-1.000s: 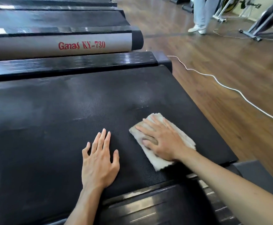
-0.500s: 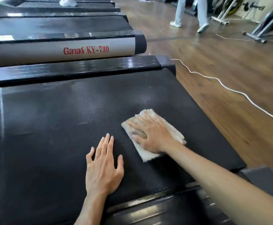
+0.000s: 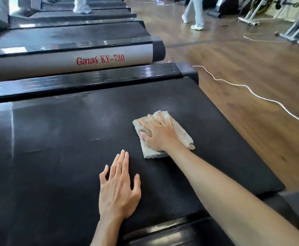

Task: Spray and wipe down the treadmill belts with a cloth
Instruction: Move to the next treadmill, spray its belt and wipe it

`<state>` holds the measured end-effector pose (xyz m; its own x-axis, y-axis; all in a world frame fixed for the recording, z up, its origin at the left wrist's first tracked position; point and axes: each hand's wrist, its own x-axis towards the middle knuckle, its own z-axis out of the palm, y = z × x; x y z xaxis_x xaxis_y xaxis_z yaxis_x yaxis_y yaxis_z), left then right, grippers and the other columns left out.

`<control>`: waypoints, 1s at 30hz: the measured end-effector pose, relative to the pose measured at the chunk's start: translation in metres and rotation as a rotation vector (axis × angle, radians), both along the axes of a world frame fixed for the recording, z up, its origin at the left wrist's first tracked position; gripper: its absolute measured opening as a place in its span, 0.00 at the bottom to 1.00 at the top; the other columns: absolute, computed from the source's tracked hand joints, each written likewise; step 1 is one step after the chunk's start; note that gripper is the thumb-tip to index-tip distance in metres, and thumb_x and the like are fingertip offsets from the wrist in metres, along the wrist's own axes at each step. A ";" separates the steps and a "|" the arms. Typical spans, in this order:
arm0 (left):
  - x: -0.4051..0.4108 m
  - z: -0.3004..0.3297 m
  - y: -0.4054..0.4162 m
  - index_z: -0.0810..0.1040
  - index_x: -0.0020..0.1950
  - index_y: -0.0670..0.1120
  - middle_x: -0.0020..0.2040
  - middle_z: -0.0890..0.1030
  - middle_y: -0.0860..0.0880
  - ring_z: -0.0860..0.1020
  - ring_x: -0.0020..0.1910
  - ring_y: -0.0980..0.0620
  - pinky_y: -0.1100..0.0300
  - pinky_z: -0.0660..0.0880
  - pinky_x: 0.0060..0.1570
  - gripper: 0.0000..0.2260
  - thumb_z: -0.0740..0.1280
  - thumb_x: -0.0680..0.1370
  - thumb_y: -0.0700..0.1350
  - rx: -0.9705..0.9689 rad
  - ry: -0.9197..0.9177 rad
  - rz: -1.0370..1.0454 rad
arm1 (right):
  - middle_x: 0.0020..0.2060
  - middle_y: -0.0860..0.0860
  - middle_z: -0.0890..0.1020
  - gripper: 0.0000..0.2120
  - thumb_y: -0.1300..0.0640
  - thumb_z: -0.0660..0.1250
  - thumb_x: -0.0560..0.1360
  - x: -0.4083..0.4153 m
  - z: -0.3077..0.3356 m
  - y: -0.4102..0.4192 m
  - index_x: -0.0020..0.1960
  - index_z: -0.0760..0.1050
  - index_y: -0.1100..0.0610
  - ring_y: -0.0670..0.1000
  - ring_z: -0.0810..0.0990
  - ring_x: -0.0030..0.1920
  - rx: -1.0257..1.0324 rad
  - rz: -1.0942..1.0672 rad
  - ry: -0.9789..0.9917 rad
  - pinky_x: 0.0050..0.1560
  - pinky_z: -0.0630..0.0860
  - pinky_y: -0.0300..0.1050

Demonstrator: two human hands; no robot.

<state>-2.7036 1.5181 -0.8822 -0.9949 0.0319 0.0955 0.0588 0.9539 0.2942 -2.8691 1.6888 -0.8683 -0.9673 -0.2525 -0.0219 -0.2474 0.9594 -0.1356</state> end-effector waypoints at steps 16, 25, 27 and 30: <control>0.000 0.001 0.001 0.52 0.84 0.50 0.84 0.49 0.56 0.45 0.82 0.59 0.52 0.47 0.79 0.35 0.44 0.78 0.61 -0.017 -0.023 0.003 | 0.76 0.54 0.61 0.25 0.38 0.46 0.84 -0.024 0.001 0.045 0.80 0.58 0.39 0.57 0.57 0.74 -0.007 -0.309 -0.007 0.76 0.50 0.65; 0.000 0.001 0.000 0.51 0.84 0.50 0.84 0.48 0.55 0.44 0.82 0.59 0.51 0.47 0.79 0.34 0.44 0.79 0.60 -0.002 -0.008 0.002 | 0.82 0.37 0.54 0.32 0.39 0.43 0.77 0.085 0.006 0.089 0.81 0.55 0.36 0.41 0.42 0.82 -0.113 0.131 -0.045 0.81 0.38 0.53; 0.001 0.000 0.001 0.52 0.84 0.49 0.84 0.48 0.55 0.45 0.82 0.59 0.51 0.48 0.79 0.34 0.45 0.79 0.60 -0.003 -0.013 0.001 | 0.82 0.38 0.54 0.33 0.39 0.40 0.76 0.051 0.006 0.100 0.82 0.53 0.36 0.43 0.45 0.82 -0.079 -0.008 -0.045 0.81 0.41 0.55; 0.004 -0.002 0.001 0.51 0.84 0.50 0.84 0.47 0.56 0.43 0.81 0.59 0.52 0.46 0.79 0.34 0.44 0.79 0.60 -0.014 0.002 -0.018 | 0.82 0.44 0.56 0.28 0.45 0.44 0.81 -0.019 0.010 0.082 0.81 0.53 0.38 0.50 0.50 0.82 -0.001 -0.155 -0.032 0.79 0.46 0.63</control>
